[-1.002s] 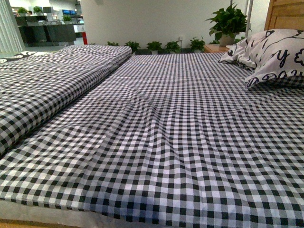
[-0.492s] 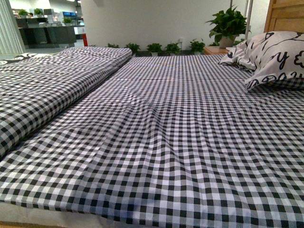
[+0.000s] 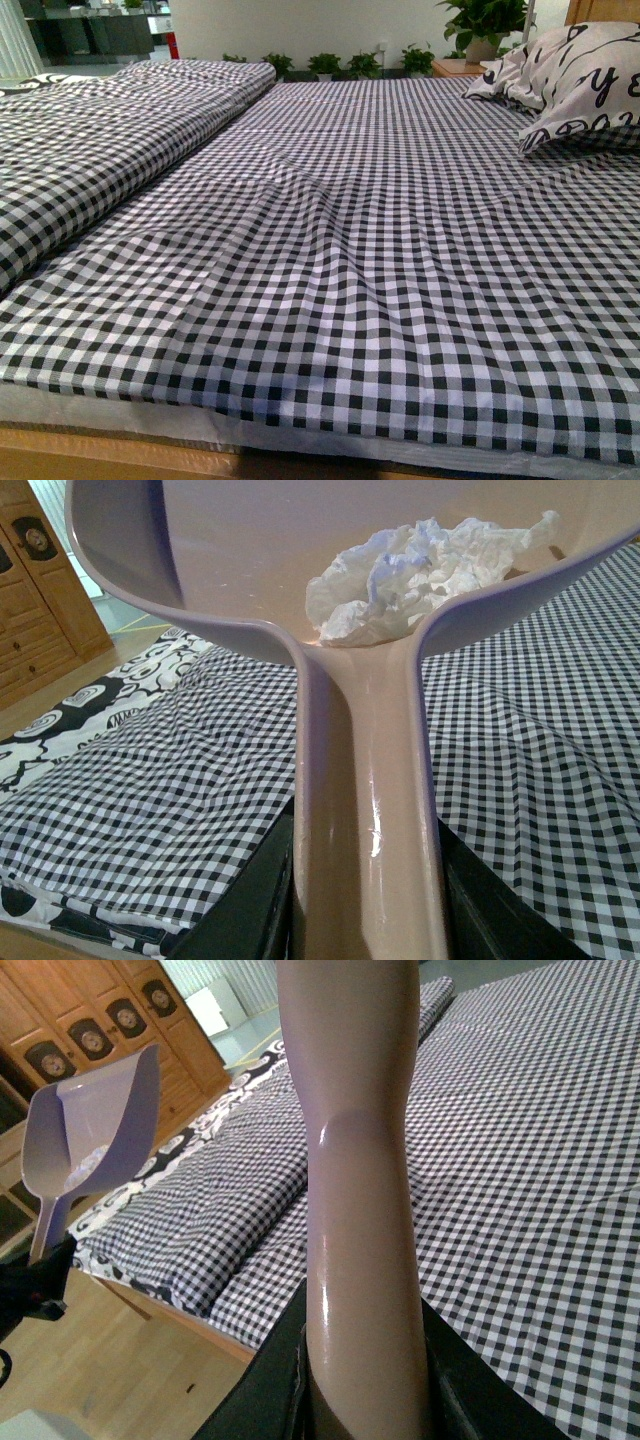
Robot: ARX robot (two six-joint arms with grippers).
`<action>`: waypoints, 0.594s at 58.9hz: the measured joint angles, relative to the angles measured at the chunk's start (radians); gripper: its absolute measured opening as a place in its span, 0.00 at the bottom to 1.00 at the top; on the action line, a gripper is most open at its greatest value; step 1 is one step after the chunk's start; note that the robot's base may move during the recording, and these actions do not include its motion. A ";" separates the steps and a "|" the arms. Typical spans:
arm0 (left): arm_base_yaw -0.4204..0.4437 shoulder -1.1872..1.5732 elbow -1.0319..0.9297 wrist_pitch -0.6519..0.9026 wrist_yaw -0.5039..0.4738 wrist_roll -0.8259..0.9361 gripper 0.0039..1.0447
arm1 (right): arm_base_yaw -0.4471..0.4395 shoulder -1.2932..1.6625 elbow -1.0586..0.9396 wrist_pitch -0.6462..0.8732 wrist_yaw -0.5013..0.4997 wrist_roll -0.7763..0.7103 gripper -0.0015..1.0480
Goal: Clean up trash
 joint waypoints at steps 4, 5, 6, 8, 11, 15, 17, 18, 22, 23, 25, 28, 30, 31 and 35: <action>0.000 0.000 0.000 0.000 0.000 0.000 0.26 | 0.000 0.000 0.000 0.000 0.000 0.000 0.19; 0.000 0.000 0.000 0.000 0.000 0.000 0.26 | 0.000 0.000 0.000 0.000 0.000 0.000 0.19; 0.000 0.000 0.000 0.000 0.000 0.000 0.26 | 0.000 0.000 0.000 0.000 0.000 0.000 0.19; 0.000 0.000 0.000 0.000 0.000 0.000 0.26 | 0.000 0.000 0.000 0.000 0.000 0.000 0.19; 0.000 0.000 0.000 0.000 0.000 0.000 0.26 | 0.000 0.000 0.000 0.000 0.000 0.000 0.19; 0.000 0.000 0.000 0.000 0.000 0.000 0.26 | 0.000 0.000 0.000 0.000 0.000 0.000 0.19; 0.000 0.000 0.000 0.000 0.000 0.000 0.26 | 0.000 0.000 0.000 0.000 0.000 0.000 0.19; 0.000 0.000 0.000 0.000 0.000 0.000 0.26 | 0.000 0.000 0.000 0.000 0.000 0.000 0.19; 0.000 0.000 0.000 0.000 0.000 0.000 0.26 | 0.000 0.000 0.000 0.000 0.000 0.000 0.19; 0.000 0.000 0.000 0.000 0.000 0.000 0.26 | 0.000 0.000 0.000 0.000 0.000 0.000 0.19; 0.000 0.000 0.000 0.000 0.000 0.000 0.26 | 0.000 0.000 0.000 0.000 0.000 0.000 0.19; 0.000 0.000 0.000 0.000 0.000 0.000 0.26 | 0.000 0.000 0.000 0.000 0.000 0.000 0.19; 0.000 0.000 0.000 0.000 0.000 0.000 0.26 | 0.000 0.000 0.000 0.000 0.000 0.000 0.19; 0.000 0.000 0.000 0.000 0.000 0.000 0.26 | 0.000 0.000 0.000 0.000 0.000 0.000 0.19; 0.000 0.000 0.000 0.000 0.000 0.000 0.26 | 0.000 0.000 0.000 0.000 0.000 0.000 0.19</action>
